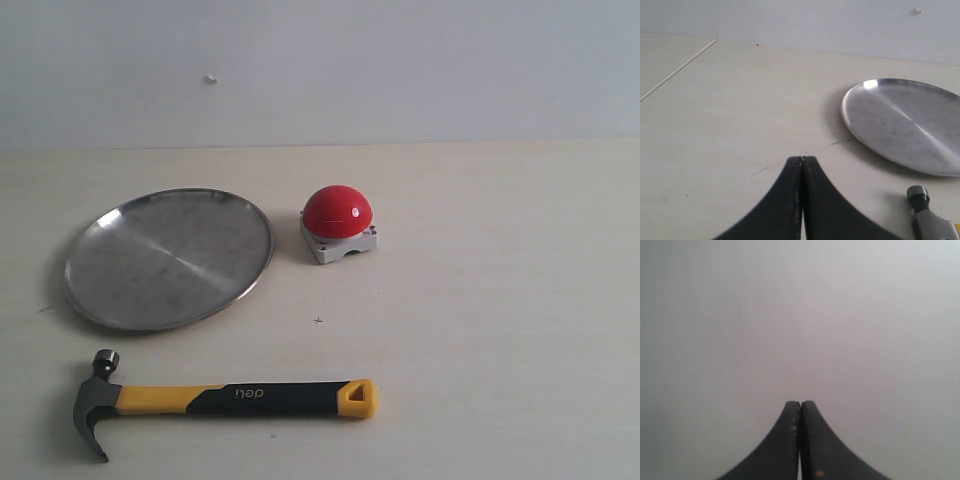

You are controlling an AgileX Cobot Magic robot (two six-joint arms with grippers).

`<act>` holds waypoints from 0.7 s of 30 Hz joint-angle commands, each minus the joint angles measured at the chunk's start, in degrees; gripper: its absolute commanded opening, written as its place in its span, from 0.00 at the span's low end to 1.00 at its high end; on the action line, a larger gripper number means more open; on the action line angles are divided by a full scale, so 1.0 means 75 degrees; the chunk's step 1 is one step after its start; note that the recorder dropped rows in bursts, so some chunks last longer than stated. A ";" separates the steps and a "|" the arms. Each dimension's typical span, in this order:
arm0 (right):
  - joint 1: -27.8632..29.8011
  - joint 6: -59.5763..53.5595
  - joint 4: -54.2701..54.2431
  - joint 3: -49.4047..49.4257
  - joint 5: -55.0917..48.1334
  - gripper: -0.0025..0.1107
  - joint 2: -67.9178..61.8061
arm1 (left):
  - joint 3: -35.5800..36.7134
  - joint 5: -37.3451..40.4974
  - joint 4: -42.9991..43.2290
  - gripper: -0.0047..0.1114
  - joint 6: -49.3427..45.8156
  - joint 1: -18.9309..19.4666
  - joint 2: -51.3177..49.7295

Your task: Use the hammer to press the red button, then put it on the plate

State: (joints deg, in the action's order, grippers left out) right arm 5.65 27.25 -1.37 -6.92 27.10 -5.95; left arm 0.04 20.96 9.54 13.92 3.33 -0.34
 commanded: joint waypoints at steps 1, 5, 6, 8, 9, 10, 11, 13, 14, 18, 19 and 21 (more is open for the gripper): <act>0.0049 0.1514 0.2660 -0.2090 -0.1368 0.02 -0.2692 | -0.0005 -0.0035 0.0031 0.04 -0.0025 0.0023 0.0046; 0.0049 0.3355 0.5481 -0.3539 -0.1492 0.02 -0.5171 | -0.0005 -0.0035 0.0031 0.04 -0.0025 0.0023 0.0046; 0.0049 0.4116 0.6548 -0.3888 -0.1458 0.02 -0.5790 | -0.0005 -0.0035 0.0031 0.04 -0.0025 0.0023 0.0046; 0.0049 0.6308 0.9027 -0.4743 -0.1347 0.02 -0.7127 | -0.0005 -0.0035 0.0031 0.04 -0.0025 0.0023 0.0046; 0.0049 0.7072 1.0011 -0.5091 -0.1281 0.02 -0.7479 | -0.0005 -0.0035 0.0031 0.04 -0.0025 0.0023 0.0046; 0.0049 0.8084 1.1126 -0.5435 -0.1098 0.02 -0.7901 | -0.0005 -0.0035 0.0031 0.04 -0.0025 0.0023 0.0046; 0.0049 0.9182 1.2366 -0.5796 -0.0719 0.02 -0.8317 | -0.0005 -0.0035 0.0031 0.04 -0.0025 0.0023 0.0046; 0.0049 1.1101 1.3509 -0.6506 0.0167 0.02 -0.9040 | -0.0005 -0.0035 0.0031 0.04 -0.0025 0.0023 0.0046; 0.0049 1.1286 1.3509 -0.6815 0.0648 0.02 -0.9428 | -0.0005 -0.0035 0.0031 0.04 -0.0025 0.0023 0.0046; 0.0049 0.9823 1.3509 -0.7783 0.1712 0.02 -1.0533 | -0.0005 -0.0035 0.0031 0.04 -0.0025 0.0023 0.0046; 0.0049 0.9180 1.3509 -0.7892 0.1735 0.02 -1.0669 | -0.0005 -0.0035 0.0031 0.04 -0.0025 0.0023 0.0046; 0.0049 0.7197 1.3509 -0.7893 0.1563 0.02 -1.0875 | -0.0005 -0.0035 0.0031 0.04 -0.0025 0.0023 0.0046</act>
State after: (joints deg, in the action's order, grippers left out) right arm 5.78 97.40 98.91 -64.87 38.15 -85.19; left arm 0.04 20.96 9.54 13.92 3.33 -0.34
